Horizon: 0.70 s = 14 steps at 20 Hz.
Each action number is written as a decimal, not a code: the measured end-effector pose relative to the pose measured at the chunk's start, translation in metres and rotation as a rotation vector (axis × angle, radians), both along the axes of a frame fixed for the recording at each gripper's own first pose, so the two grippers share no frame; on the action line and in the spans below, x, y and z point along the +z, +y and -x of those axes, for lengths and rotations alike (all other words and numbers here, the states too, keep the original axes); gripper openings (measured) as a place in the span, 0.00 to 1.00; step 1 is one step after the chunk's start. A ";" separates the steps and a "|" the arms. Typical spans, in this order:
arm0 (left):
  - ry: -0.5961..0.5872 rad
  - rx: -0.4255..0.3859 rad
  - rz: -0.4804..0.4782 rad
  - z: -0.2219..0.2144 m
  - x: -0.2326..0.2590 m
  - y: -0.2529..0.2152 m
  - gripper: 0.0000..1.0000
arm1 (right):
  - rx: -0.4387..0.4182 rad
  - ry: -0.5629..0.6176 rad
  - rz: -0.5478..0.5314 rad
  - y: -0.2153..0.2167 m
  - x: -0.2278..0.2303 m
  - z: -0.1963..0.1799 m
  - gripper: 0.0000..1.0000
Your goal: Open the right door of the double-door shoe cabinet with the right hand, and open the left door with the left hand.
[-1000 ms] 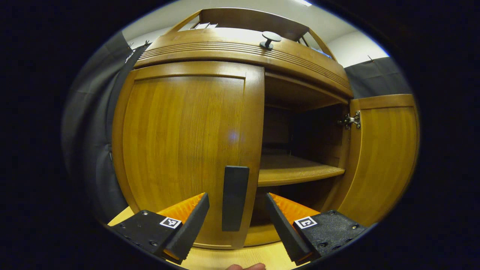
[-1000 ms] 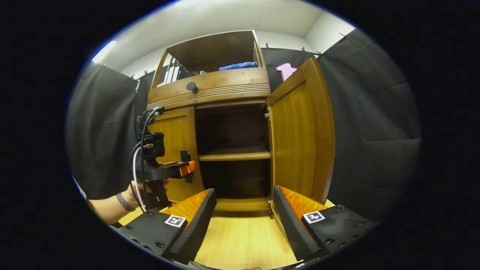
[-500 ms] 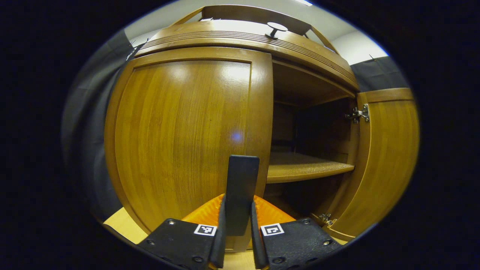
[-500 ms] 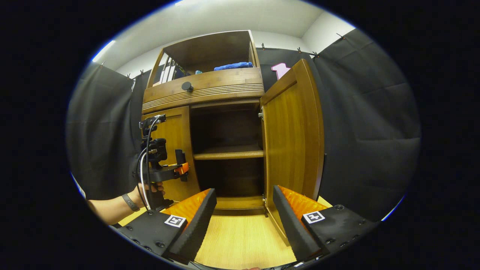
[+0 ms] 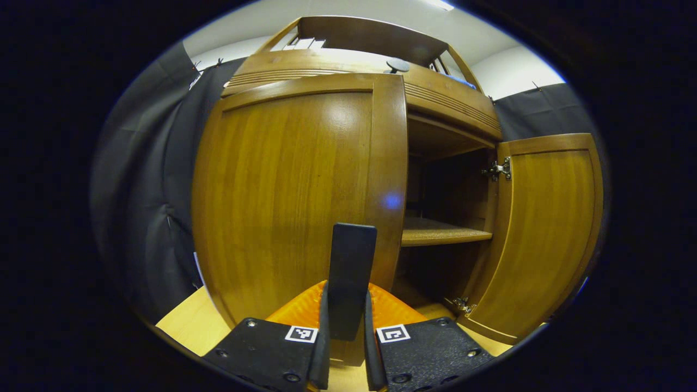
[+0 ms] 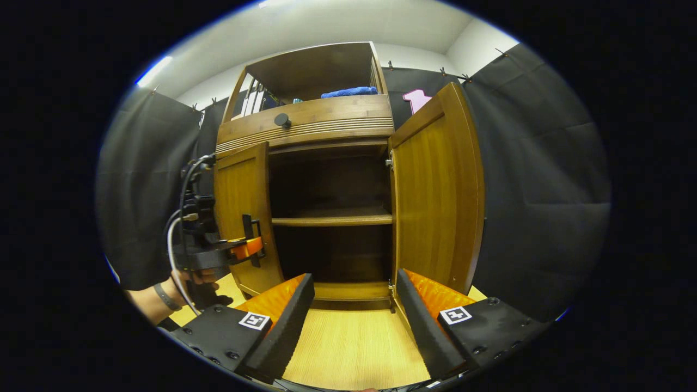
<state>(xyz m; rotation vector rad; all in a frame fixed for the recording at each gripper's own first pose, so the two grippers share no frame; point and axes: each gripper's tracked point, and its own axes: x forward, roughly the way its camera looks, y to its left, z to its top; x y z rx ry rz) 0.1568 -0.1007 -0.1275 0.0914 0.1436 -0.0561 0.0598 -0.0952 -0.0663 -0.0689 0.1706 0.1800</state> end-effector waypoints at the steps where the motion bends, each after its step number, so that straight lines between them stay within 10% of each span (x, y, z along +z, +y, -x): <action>1: 0.001 0.004 -0.004 0.011 0.003 0.004 0.27 | 0.008 0.000 -0.002 0.002 0.001 -0.002 0.89; 14: -0.042 0.216 -0.016 0.118 0.040 0.123 0.18 | 0.064 -0.005 0.010 0.032 0.002 -0.029 0.98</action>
